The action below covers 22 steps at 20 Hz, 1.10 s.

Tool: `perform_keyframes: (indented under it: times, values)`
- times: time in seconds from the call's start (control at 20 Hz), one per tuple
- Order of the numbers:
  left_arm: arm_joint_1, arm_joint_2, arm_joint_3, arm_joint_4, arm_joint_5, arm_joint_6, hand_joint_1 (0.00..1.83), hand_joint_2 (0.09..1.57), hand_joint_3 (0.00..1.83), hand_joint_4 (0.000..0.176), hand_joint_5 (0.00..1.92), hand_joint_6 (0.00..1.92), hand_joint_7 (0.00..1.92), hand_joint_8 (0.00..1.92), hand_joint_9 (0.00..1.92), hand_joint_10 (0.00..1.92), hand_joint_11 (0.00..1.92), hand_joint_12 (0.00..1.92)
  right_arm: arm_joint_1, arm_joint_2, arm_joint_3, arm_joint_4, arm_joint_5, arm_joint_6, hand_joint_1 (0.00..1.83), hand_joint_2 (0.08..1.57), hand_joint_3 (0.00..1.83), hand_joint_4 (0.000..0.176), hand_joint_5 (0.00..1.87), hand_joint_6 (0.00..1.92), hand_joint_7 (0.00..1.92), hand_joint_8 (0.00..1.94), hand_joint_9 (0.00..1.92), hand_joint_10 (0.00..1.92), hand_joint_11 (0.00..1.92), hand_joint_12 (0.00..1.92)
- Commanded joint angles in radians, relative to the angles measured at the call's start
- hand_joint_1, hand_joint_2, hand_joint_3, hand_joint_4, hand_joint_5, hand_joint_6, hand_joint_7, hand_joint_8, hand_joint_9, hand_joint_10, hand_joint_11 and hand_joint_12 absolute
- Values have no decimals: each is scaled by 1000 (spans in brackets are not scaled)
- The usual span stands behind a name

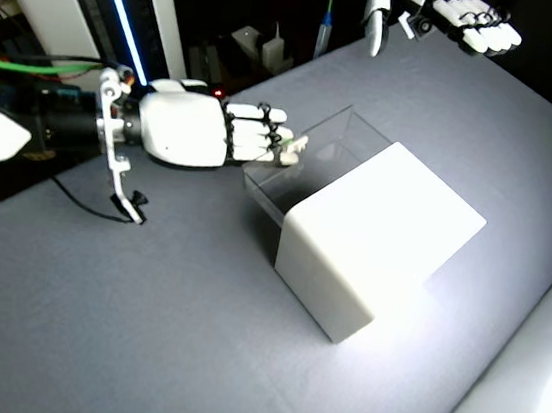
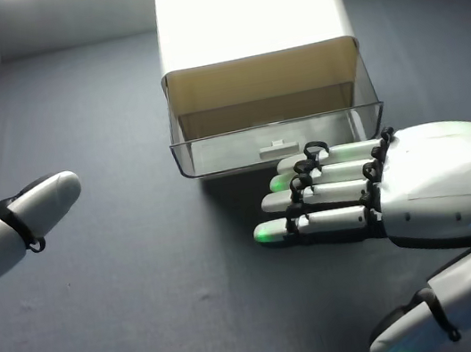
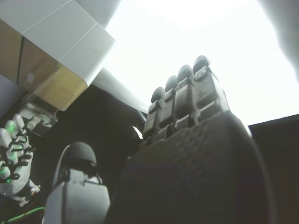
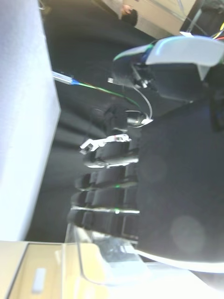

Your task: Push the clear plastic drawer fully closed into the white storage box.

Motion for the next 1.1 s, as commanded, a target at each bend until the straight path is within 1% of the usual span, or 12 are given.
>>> perform_keyframes:
  times: [0.0,0.1,0.2,0.3,0.35,0.5,0.55,0.65,0.8,0.85,0.9,1.05]
  values:
    - [0,2,4,14,-126,-5,0,1072,21,18,0,0,0,0,0,0,0,0,19,-1,5,47,84,-7,0,1028,17,60,8,3,0,0,0,0,0,0]
    - [0,2,4,14,-126,-5,0,1070,19,15,0,0,0,0,0,0,0,0,25,-1,10,51,74,-19,0,1024,14,54,25,9,0,0,0,0,0,0]
    - [2,2,4,14,-127,-6,0,1066,17,16,0,0,0,0,0,0,0,0,29,-1,13,52,64,-28,0,1013,9,74,1,0,0,0,0,0,0,0]
    - [3,2,4,13,-127,-7,0,1056,11,31,0,0,0,0,0,0,0,0,34,-1,17,53,52,-36,0,1003,3,88,0,0,0,0,0,0,0,0]
    - [3,2,4,13,-128,-7,0,1049,8,37,0,0,0,0,0,0,0,0,38,-1,19,53,47,-40,0,1016,9,70,0,0,0,0,0,0,0,0]
    - [5,2,4,13,-130,-9,0,1057,11,34,0,0,0,0,0,0,0,0,43,-1,22,53,41,-41,0,1022,11,60,0,0,0,0,0,0,0,0]
    - [6,2,4,13,-130,-9,0,1064,14,29,0,0,0,0,0,0,0,0,44,-1,22,53,41,-42,0,1015,7,84,0,0,0,0,0,0,0,0]
    - [6,2,4,13,-131,-9,0,1065,14,30,0,0,0,0,0,0,0,0,49,-1,23,53,33,-54,0,1013,6,73,0,0,0,0,0,0,0,0]
    - [6,2,4,13,-131,-11,0,1064,13,34,0,0,0,0,0,0,0,0,60,-1,26,53,20,-65,0,1007,3,68,0,0,0,0,0,0,0,0]
    - [6,2,4,13,-132,-11,0,1065,13,34,0,0,0,0,0,0,0,0,63,-2,27,53,16,-71,0,1008,3,51,0,0,0,0,0,0,0,0]
    - [6,2,4,13,-132,-11,0,1082,20,32,0,0,0,0,0,0,0,0,67,-2,28,53,11,-76,0,1000,0,66,0,0,0,0,0,0,0,0]
    - [7,2,4,13,-134,-12,0,1095,25,34,0,0,0,0,0,0,0,0,75,-5,34,53,3,-83,0,990,0,67,0,0,0,0,0,0,0,0]
